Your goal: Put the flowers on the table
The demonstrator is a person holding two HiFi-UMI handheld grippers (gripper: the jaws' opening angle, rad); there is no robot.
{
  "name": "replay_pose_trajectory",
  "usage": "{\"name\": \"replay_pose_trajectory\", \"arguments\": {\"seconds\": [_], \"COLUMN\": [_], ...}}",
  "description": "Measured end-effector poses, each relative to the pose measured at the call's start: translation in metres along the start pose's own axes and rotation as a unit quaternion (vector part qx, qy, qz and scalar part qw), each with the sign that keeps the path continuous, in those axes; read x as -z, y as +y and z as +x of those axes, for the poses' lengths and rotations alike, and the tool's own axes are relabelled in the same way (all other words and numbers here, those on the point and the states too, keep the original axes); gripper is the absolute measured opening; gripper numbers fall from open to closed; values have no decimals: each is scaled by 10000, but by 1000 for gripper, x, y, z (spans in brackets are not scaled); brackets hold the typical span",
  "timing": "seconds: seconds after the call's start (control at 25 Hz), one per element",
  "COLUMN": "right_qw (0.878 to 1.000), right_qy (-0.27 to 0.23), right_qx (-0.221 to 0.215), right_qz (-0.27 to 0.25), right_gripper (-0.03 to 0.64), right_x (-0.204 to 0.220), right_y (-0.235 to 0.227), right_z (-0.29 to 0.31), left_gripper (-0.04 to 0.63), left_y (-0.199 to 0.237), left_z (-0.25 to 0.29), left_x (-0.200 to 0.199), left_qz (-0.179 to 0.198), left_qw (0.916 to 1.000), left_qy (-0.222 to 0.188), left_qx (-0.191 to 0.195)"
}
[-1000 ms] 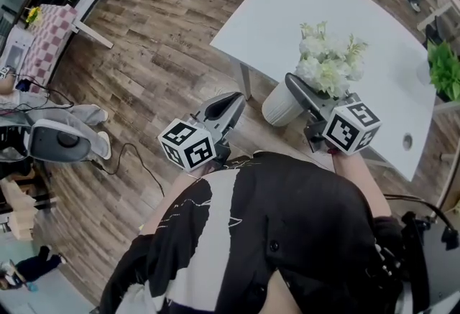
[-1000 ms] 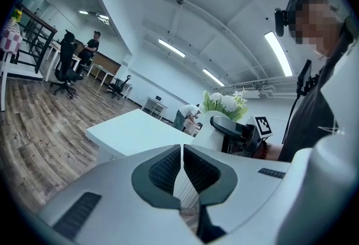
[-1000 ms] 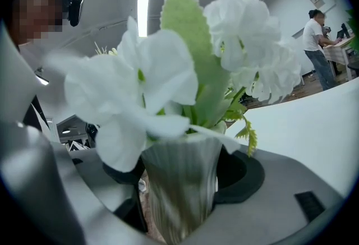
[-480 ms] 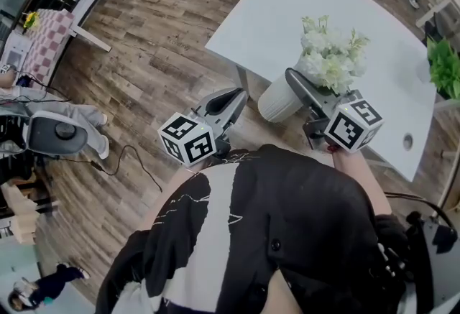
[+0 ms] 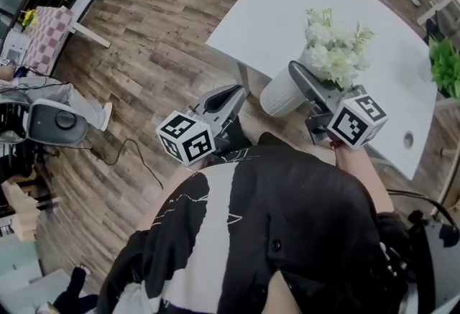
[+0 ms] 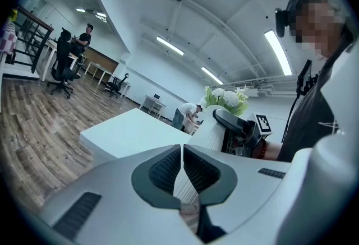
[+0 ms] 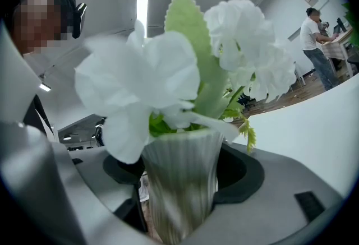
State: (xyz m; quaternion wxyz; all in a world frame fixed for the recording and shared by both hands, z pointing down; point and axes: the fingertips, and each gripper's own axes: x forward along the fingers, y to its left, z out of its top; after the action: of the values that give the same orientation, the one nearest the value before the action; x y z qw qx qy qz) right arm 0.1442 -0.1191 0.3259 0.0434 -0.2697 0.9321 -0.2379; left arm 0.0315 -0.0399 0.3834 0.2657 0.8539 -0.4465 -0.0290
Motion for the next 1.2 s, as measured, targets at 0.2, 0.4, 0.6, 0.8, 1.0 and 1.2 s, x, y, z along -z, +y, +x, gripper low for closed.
{"name": "replay_pose_trajectory", "arguments": {"seconds": [0.2,0.4,0.6,0.8,1.0,1.2], "right_qw": [10000,10000,10000,9997,9990,9983], "right_qy": [73,69,-73,-104,-201,-249], "right_qx": [-3,46,31,203,384,505], "right_qz": [30,25,60,71,116,134], "right_gripper": [357,357,357,357,357,357], "right_x": [4,9,10,-15,-25,-32], "right_y": [0,2,-8,-1,-16,-24], "right_z": [10,24,29,70,91,107], "left_gripper": [26,26,26,26,26,26], "left_y": [12,29,41,70,93,106], "left_z": [-3,0,18,16,29,38], "left_x": [3,4,7,-32,-46,-55], "left_qz": [-127,-205,-140,-216,-237,-261], "left_qw": [9999,9998,9998,9993,9989,9980], "left_qy": [11,32,96,168,245,337], "left_qx": [-56,24,115,262,337,468]}}
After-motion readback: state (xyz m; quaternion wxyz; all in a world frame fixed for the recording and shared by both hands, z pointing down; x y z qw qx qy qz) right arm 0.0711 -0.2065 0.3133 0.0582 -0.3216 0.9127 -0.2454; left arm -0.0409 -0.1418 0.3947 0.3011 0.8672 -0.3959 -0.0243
